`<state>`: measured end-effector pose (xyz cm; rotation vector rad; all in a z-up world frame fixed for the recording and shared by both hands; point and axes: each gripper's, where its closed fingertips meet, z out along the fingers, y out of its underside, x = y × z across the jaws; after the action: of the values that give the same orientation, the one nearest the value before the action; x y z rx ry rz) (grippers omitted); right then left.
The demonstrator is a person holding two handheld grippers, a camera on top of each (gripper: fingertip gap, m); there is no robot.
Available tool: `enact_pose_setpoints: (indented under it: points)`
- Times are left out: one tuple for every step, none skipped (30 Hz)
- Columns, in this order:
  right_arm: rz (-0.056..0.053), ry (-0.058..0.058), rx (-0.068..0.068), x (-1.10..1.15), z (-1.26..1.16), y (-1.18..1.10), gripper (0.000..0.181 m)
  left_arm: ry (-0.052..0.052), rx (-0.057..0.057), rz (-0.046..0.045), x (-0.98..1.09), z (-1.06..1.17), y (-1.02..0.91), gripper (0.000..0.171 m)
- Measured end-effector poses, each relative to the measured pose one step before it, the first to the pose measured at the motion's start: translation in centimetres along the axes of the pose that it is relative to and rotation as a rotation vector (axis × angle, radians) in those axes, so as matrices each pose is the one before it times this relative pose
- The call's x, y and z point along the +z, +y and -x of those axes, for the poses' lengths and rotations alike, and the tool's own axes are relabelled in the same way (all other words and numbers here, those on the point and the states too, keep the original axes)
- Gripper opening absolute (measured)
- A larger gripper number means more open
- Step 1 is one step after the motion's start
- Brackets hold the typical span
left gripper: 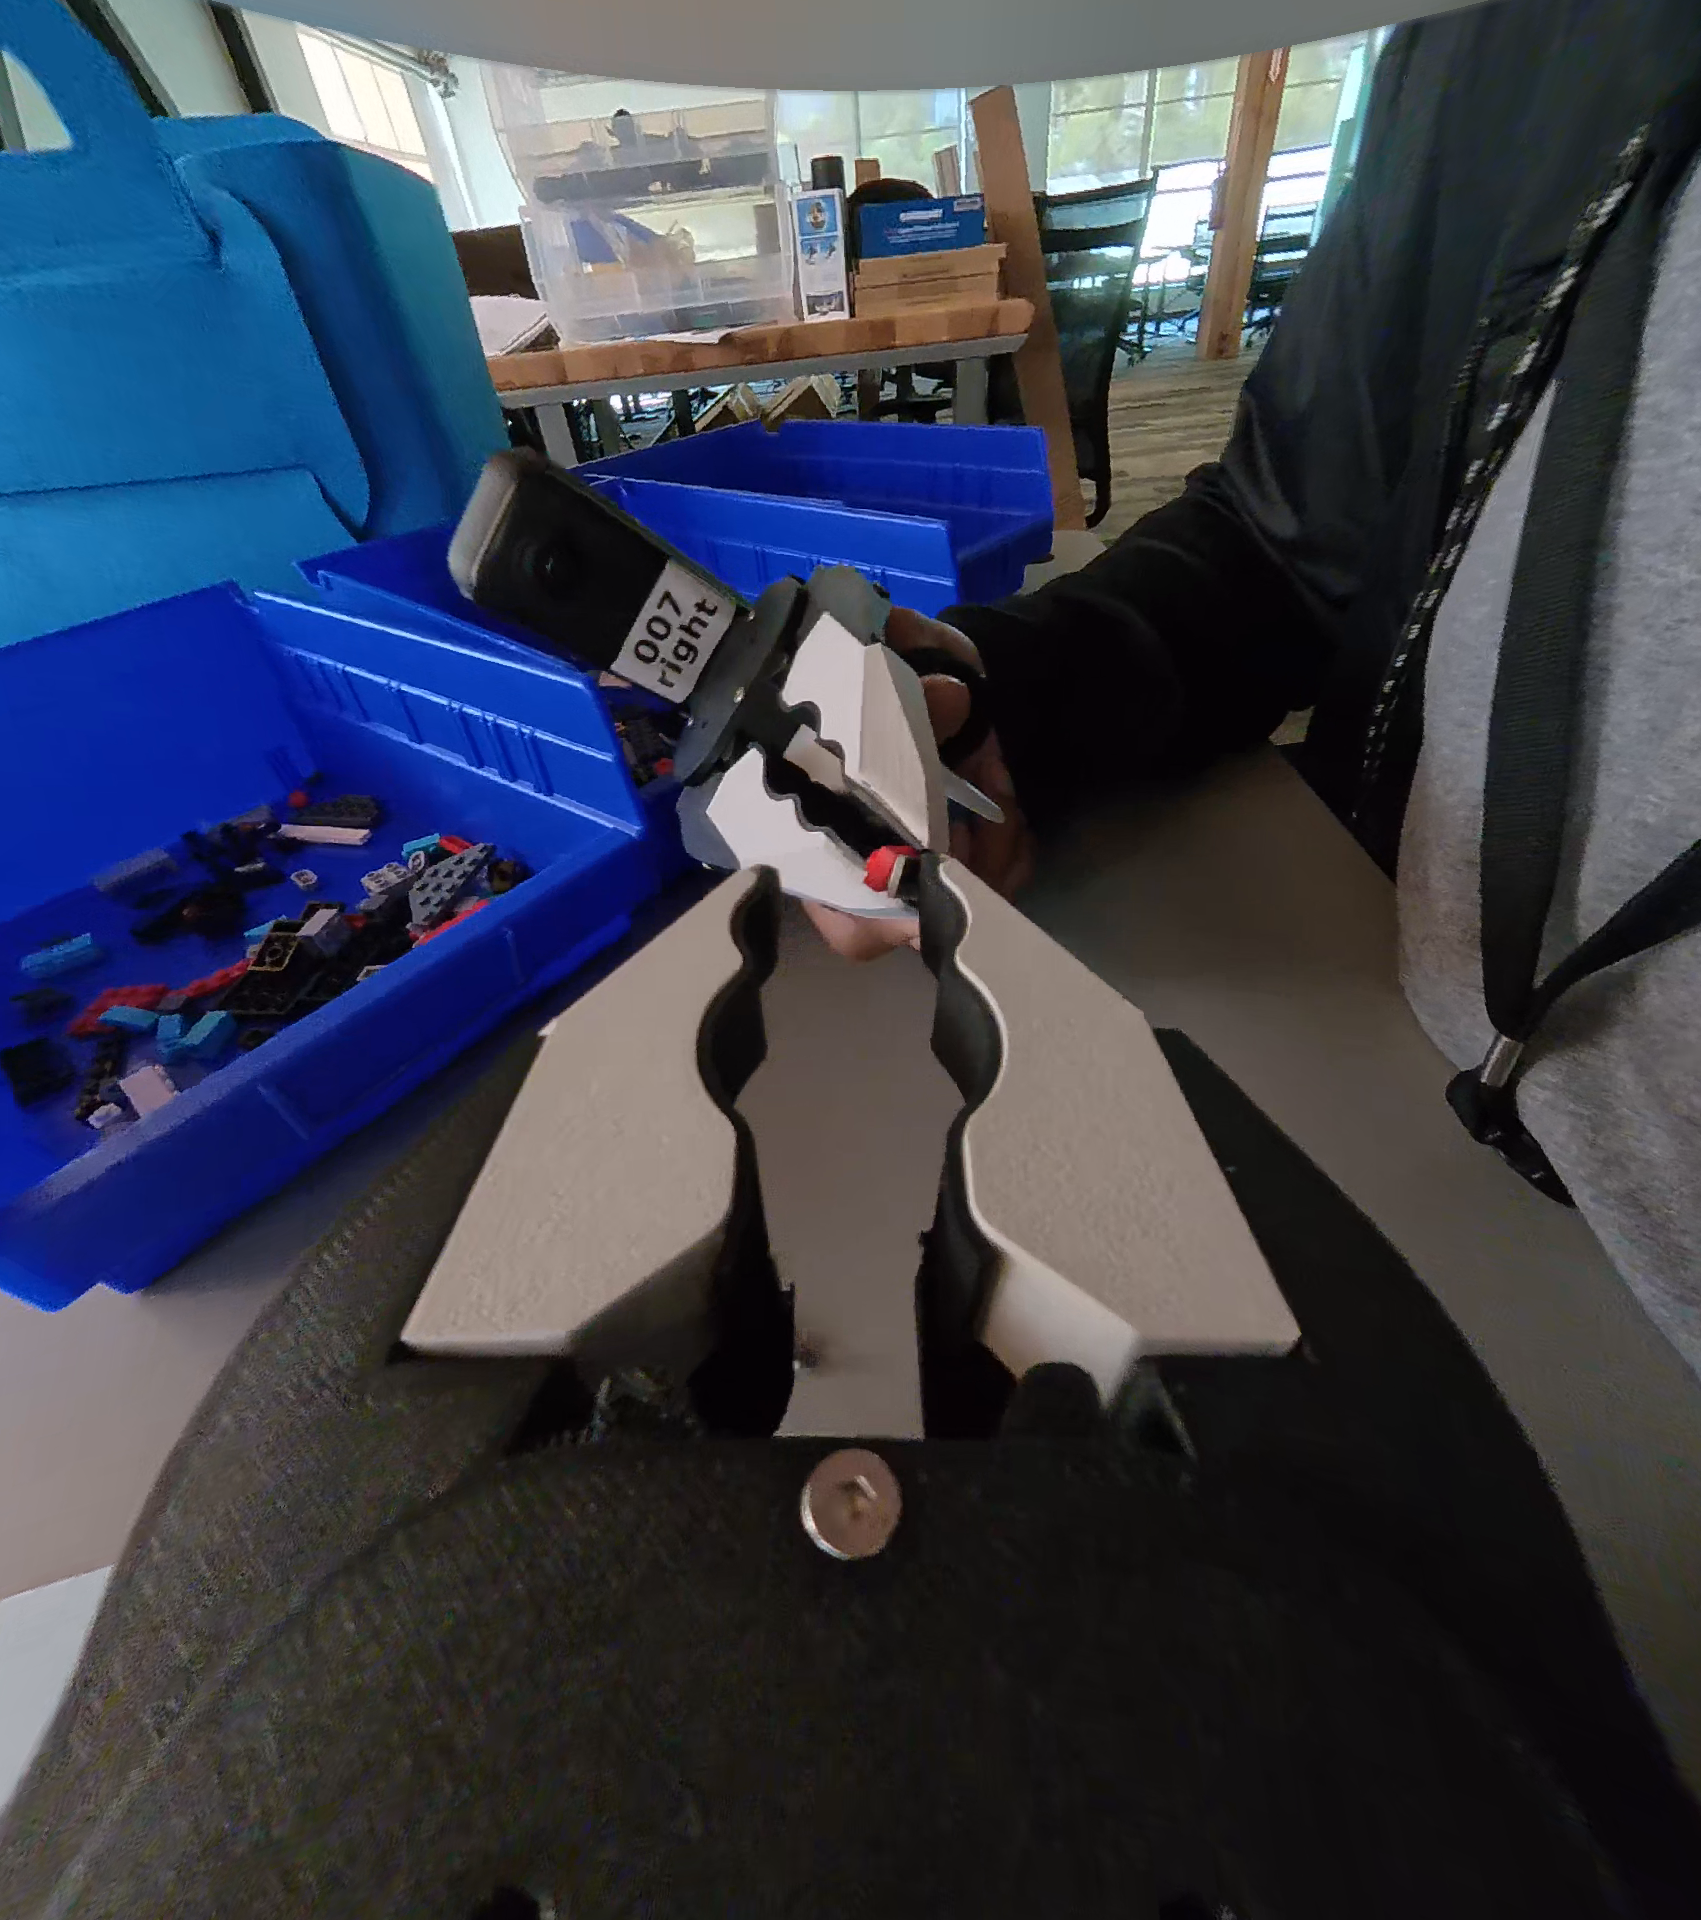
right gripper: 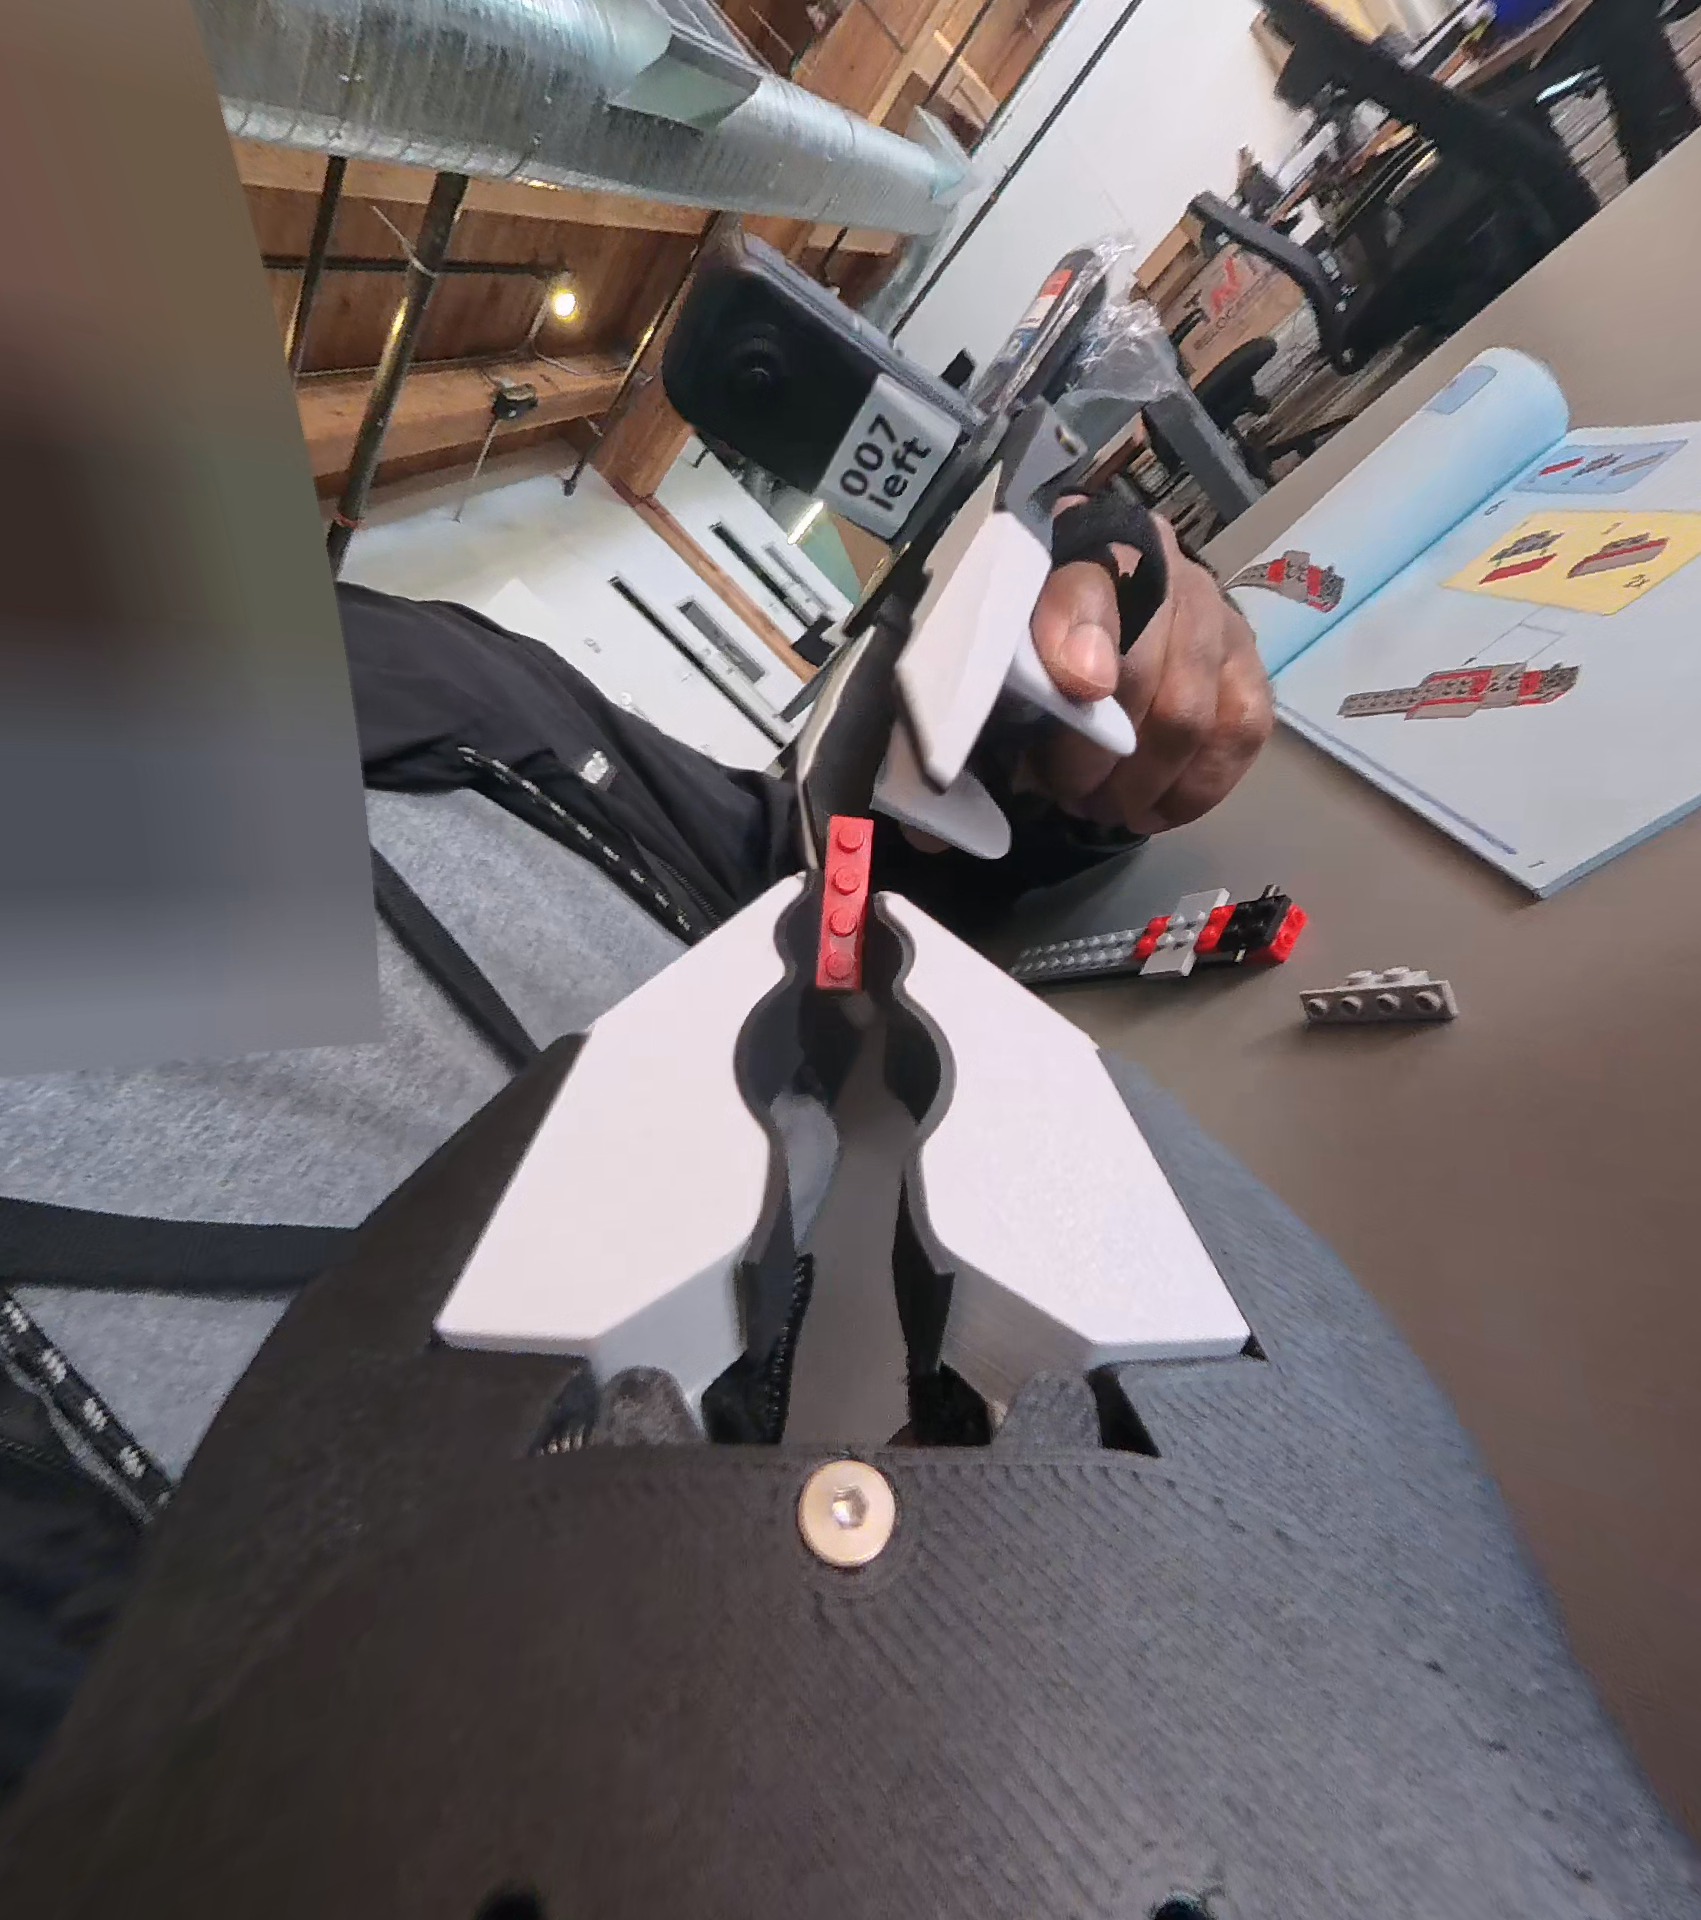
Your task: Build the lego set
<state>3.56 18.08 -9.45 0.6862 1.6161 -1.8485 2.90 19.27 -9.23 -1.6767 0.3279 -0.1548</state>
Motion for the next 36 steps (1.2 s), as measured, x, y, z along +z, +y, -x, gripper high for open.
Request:
enact_pose_setpoints:
  points:
    - [-0.0046, 0.0104, -0.0069, -0.030, -0.124, -0.091, 0.009, -0.0055, -0.0174, 0.00326, -0.026, 0.211, 0.089, 0.029]
    - [-0.0060, 0.0130, -0.0084, -0.041, -0.163, -0.121, 0.009, -0.0028, -0.0221, 0.00415, -0.020, 0.207, 0.099, 0.030]
    - [-0.0090, 0.0154, -0.0115, -0.048, -0.176, -0.169, 0.009, -0.0019, -0.0269, 0.00257, -0.032, 0.215, 0.085, 0.030]
    - [-0.0099, 0.0179, -0.0145, -0.033, -0.205, -0.183, 0.009, -0.0016, -0.0302, 0.00169, -0.049, 0.235, 0.067, 0.029]
    - [-0.0108, 0.0182, -0.0162, -0.029, -0.181, -0.187, 0.009, -0.0036, -0.0292, -0.00008, -0.075, 0.260, 0.026, 0.029]
    - [-0.0128, 0.0164, -0.0157, -0.035, -0.127, -0.236, 0.009, -0.0040, -0.0275, -0.00409, -0.098, 0.253, -0.023, 0.030]
    - [-0.0164, 0.0190, -0.0183, -0.053, -0.149, -0.308, 0.009, -0.0037, -0.0325, -0.00555, -0.093, 0.266, -0.079, 0.030]
    - [-0.0180, 0.0265, -0.0265, -0.093, -0.231, -0.339, 0.009, -0.0040, -0.0413, -0.00254, -0.071, 0.293, -0.047, 0.029]
    - [-0.0197, 0.0321, -0.0350, -0.121, -0.276, -0.366, 0.009, -0.0046, -0.0486, 0.00226, -0.035, 0.332, 0.027, 0.029]
    - [-0.0203, 0.0351, -0.0380, -0.126, -0.319, -0.384, 0.009, 0.0022, -0.0481, -0.00309, -0.015, 0.221, -0.042, 0.028]
    - [-0.0219, 0.0348, -0.0386, -0.138, -0.300, -0.406, 0.009, 0.0104, -0.0424, -0.00355, 0.020, 0.053, -0.009, 0.027]
    - [-0.0260, 0.0258, -0.0356, -0.152, -0.179, -0.461, 0.009, 0.0067, -0.0393, -0.00142, 0.060, 0.105, 0.063, 0.024]
    - [-0.0331, 0.0226, -0.0272, -0.186, -0.172, -0.549, 0.009, 0.0019, -0.0360, -0.00039, 0.095, 0.182, 0.103, 0.021]
    - [-0.0324, 0.0246, -0.0219, -0.189, -0.246, -0.518, 0.009, 0.0066, -0.0291, -0.00606, 0.094, 0.073, 0.016, 0.017]
    - [-0.0251, 0.0219, -0.0215, -0.178, -0.240, -0.401, 0.009, 0.0060, -0.0235, -0.01151, 0.095, 0.046, -0.067, 0.012]
    - [-0.0162, 0.0213, -0.0228, -0.136, -0.243, -0.246, 0.010, 0.0054, -0.0178, -0.01456, 0.075, 0.005, -0.149, 0.009]
    - [-0.0084, 0.0222, -0.0267, -0.084, -0.236, -0.134, 0.009, 0.0018, -0.0126, -0.01290, 0.100, 0.011, -0.139, 0.008]
    - [-0.0041, 0.0184, -0.0311, -0.040, -0.124, -0.056, 0.009, -0.0035, -0.0075, -0.01227, 0.100, 0.049, -0.142, 0.008]
    - [-0.0032, 0.0120, -0.0312, -0.008, 0.023, -0.053, 0.009, -0.0100, -0.0027, -0.01235, 0.100, 0.106, -0.167, 0.008]
    - [-0.0023, 0.0078, -0.0271, 0.039, 0.100, -0.035, 0.009, -0.0124, 0.0017, -0.01329, 0.081, 0.101, -0.168, 0.010]
    - [-0.0013, 0.0059, -0.0238, 0.049, 0.122, -0.018, 0.009, -0.0076, 0.0063, -0.01303, 0.077, 0.010, -0.183, 0.011]
    - [-0.0039, 0.0056, -0.0217, 0.033, 0.112, -0.024, 0.009, -0.0120, 0.0070, -0.01197, 0.058, 0.072, -0.178, 0.012]
    - [-0.0024, 0.0011, -0.0163, 0.043, 0.139, 0.000, 0.009, -0.0104, 0.0072, -0.00945, 0.049, 0.054, -0.145, 0.013]
    - [0.0023, -0.0019, -0.0095, 0.059, 0.121, 0.086, 0.010, -0.0018, 0.0083, -0.00535, 0.051, -0.068, -0.096, 0.013]
    - [0.0042, -0.0009, -0.0037, 0.070, 0.061, 0.139, 0.010, -0.0016, 0.0096, -0.00433, 0.048, -0.080, -0.076, 0.013]
    - [0.0040, -0.0014, 0.0007, 0.074, 0.036, 0.159, 0.010, -0.0016, 0.0119, -0.00329, 0.044, -0.081, -0.055, 0.012]
    - [0.0026, -0.0009, 0.0028, 0.066, 0.007, 0.146, 0.010, 0.0009, 0.0122, 0.00009, 0.044, -0.129, -0.004, 0.009]
    - [-0.0010, -0.0027, 0.0034, 0.022, 0.023, 0.081, 0.009, -0.0080, 0.0117, 0.00278, 0.028, 0.025, 0.028, 0.008]
    - [0.0008, -0.0049, 0.0049, 0.025, 0.038, 0.057, 0.010, -0.0148, 0.0157, 0.00350, -0.017, 0.133, 0.041, 0.005]
    - [0.0032, -0.0024, 0.0061, 0.016, -0.013, 0.063, 0.010, -0.0105, 0.0195, 0.00299, -0.022, 0.076, 0.029, 0.004]
    - [0.0020, -0.0031, 0.0063, 0.003, -0.022, 0.035, 0.010, -0.0102, 0.0196, 0.00414, 0.002, 0.045, 0.038, 0.004]
    - [0.0001, -0.0052, 0.0075, -0.021, -0.008, 0.016, 0.010, -0.0107, 0.0212, 0.00256, 0.016, 0.026, 0.023, 0.004]
    - [-0.0006, -0.0082, 0.0099, -0.030, 0.034, -0.002, 0.010, -0.0091, 0.0232, 0.00128, 0.016, -0.019, -0.011, 0.004]
    - [-0.0003, -0.0103, 0.0111, -0.031, 0.055, -0.018, 0.010, -0.0084, 0.0239, 0.00067, -0.003, -0.028, -0.035, 0.004]
    - [0.0001, -0.0075, 0.0079, -0.020, 0.037, -0.016, 0.010, -0.0091, 0.0228, -0.00082, -0.006, -0.001, -0.047, 0.004]
    - [0.0010, -0.0038, 0.0028, -0.024, 0.003, -0.015, 0.010, -0.0077, 0.0196, -0.00085, -0.011, -0.011, -0.050, 0.004]
